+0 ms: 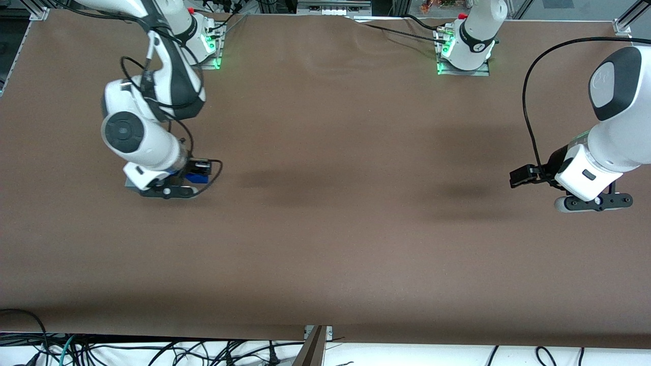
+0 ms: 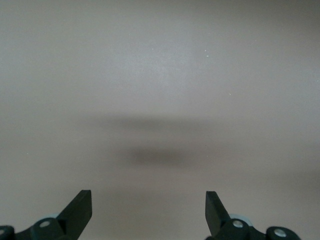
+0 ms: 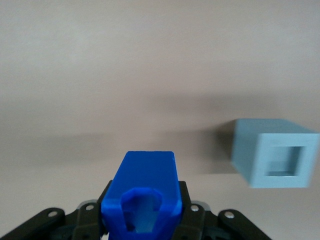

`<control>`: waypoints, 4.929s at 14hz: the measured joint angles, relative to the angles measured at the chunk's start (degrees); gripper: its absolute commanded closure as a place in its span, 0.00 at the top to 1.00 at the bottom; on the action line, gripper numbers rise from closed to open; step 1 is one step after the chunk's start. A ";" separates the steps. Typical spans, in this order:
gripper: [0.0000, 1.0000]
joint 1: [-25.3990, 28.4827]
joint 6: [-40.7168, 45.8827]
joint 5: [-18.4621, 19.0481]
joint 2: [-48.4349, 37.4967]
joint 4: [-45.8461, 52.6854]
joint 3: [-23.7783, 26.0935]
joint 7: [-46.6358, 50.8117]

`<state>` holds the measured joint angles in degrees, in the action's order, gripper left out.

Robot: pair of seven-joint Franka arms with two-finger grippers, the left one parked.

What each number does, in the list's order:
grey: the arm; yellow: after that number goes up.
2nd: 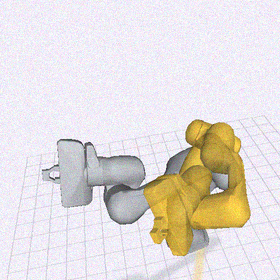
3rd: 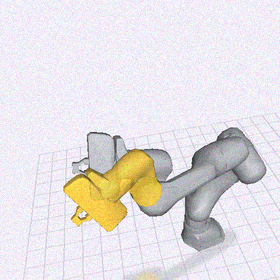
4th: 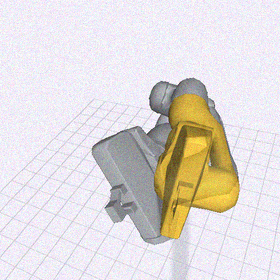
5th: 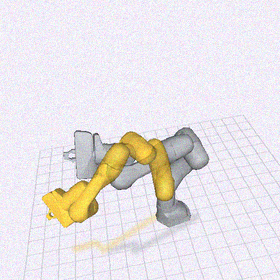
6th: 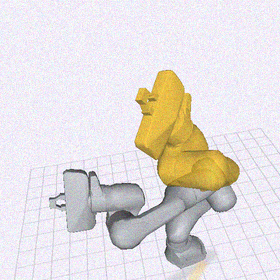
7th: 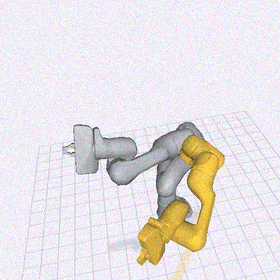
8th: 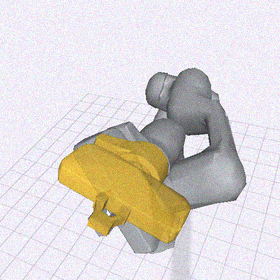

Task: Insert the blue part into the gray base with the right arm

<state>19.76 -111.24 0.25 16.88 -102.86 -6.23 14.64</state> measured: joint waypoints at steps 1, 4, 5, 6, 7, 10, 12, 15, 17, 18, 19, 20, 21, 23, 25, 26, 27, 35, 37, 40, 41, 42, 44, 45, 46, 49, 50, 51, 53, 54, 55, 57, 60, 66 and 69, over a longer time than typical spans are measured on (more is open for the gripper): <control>0.25 -0.05 1.78 0.00 -0.29 1.00 -1.99 -1.38; 0.25 -0.18 5.31 0.00 -0.35 3.01 -8.19 -7.75; 0.24 -0.24 5.54 -0.01 -0.31 3.01 -9.91 -9.95; 0.24 -0.26 5.67 -0.01 -0.19 2.89 -11.17 -11.49; 0.24 -0.28 5.62 -0.01 -0.07 2.41 -12.23 -12.48; 0.24 -0.28 2.76 -0.01 -0.09 -0.81 -14.24 -14.42; 0.24 -0.25 -2.23 -0.01 -0.46 -4.94 -15.08 -15.43; 0.24 -0.27 -10.90 -0.01 -1.63 -12.95 -16.68 -17.60; 0.24 -0.27 -12.78 -0.01 -2.33 -15.41 -17.09 -17.92; 0.24 -0.24 -13.00 -0.01 -2.67 -15.95 -17.09 -17.92; 0.24 -0.18 -13.06 -0.01 -2.98 -16.33 -17.09 -17.96; 0.24 -0.15 -13.12 -0.01 -3.16 -16.55 -17.09 -18.23; 0.24 -0.14 -13.48 -0.01 -3.19 -16.72 -17.09 -18.85; 0.24 -0.14 -14.97 -0.01 -3.18 -17.34 -17.09 -20.03; 0.24 -0.14 -16.09 -0.01 -3.18 -18.04 -17.09 -20.31; 0.24 -0.14 -16.53 -0.01 -3.18 -18.24 -17.09 -20.34; 0.24 -0.14 -16.76 -0.01 -3.17 -18.35 -17.09 -20.36; 0.24 -0.14 -18.37 -0.01 -2.96 -19.17 -17.09 -20.39; 0.24 -0.14 -18.47 -0.01 -2.94 -19.33 -17.09 -20.40; 0.24 -0.14 -18.51 -0.01 -2.76 -19.52 -17.09 -20.43; 0.24 -0.14 -18.54 -0.01 -2.70 -19.53 -17.09 -20.47; 0.24 -0.14 -18.63 -0.01 -2.65 -19.53 -17.09 -20.56; 0.24 -0.14 -18.92 -0.01 -2.50 -19.54 -17.09 -20.69; 0.24 -0.14 -19.13 -0.01 -2.41 -19.55 -17.09 -20.75; 0.24 -0.14 -19.38 -0.01 -2.35 -19.55 -17.09 -20.84; 0.24 -0.14 -19.63 -0.01 -2.35 -19.56 -17.09 -21.01; 0.24 -0.14 -19.65 -0.01 -2.35 -19.56 -17.09 -21.03; 0.24 -0.14 -19.66 -0.01 -2.35 -19.56 -17.09 -21.05; 0.24 -0.14 -19.65 -0.01 -2.35 -19.58 -17.09 -21.05; 0.24 -0.14 -19.65 -0.01 -2.37 -19.62 -17.09 -21.05; 0.24 -0.14 -19.64 -0.01 -2.41 -19.69 -17.09 -21.05; 0.24 -0.14 -19.64 -0.01 -2.51 -19.94 -17.09 -21.05; 0.24 -0.14 -19.76 -0.01 -2.52 -20.09 -17.09 -21.05; 0.24 -0.14 -19.76 -0.01 -2.52 -20.10 -17.09 -21.00; 0.24 -0.15 -19.72 -0.38 -2.53 -20.10 -17.12 -20.96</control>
<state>19.61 -130.96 -0.12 14.35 -122.95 -23.35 -6.32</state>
